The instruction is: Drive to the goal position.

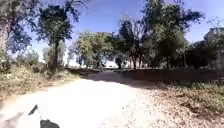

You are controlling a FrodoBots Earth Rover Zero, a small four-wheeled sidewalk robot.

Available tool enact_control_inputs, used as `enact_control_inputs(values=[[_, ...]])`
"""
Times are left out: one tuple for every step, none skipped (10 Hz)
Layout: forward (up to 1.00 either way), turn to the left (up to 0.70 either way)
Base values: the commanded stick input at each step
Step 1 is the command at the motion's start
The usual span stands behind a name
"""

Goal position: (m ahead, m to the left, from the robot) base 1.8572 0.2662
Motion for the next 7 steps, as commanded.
enact_control_inputs(values=[[0.85,0.00],[0.85,0.00],[0.85,0.00],[0.85,0.00],[0.85,0.00],[0.85,0.00],[0.85,0.00]])
